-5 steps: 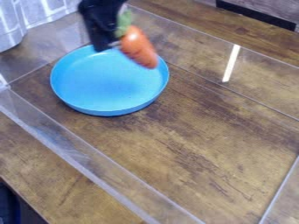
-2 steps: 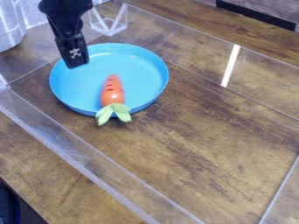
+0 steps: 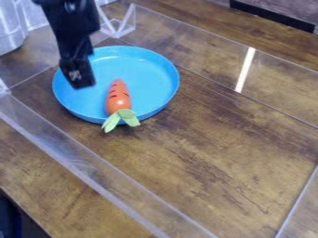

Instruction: Put the carrot in the blue tray

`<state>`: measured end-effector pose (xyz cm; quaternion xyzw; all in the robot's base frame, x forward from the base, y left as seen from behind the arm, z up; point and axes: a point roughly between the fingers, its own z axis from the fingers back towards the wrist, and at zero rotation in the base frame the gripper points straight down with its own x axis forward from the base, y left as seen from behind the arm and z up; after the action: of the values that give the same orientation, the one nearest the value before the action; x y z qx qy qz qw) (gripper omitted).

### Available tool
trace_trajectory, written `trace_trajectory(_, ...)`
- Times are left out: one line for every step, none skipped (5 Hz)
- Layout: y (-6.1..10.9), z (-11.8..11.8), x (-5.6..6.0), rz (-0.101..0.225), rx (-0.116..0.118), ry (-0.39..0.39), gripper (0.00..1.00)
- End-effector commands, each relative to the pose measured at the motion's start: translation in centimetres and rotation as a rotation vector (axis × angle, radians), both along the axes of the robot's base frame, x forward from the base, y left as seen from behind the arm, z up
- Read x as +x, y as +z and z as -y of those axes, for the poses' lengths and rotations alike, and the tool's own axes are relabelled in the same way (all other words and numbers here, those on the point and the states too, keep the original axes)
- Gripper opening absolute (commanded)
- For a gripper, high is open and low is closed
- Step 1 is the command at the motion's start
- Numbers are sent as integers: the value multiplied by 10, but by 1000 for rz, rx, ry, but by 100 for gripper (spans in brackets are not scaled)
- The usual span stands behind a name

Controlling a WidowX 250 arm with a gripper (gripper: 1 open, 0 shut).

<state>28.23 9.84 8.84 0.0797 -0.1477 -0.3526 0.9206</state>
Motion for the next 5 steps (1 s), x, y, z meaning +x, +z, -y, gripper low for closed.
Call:
trace_trajectory(-5, 1, 3, 31, 30, -67, 100)
trace_trajectory(-23, 5, 6, 27, 53, -127, 100)
trace_trajectory(-39, 8, 9, 19, 80, -174, 100)
trace_trajectory(-55, 11, 12, 15, 103, -219, 100)
trace_trajectory(-63, 13, 15, 11, 121, -242, 100)
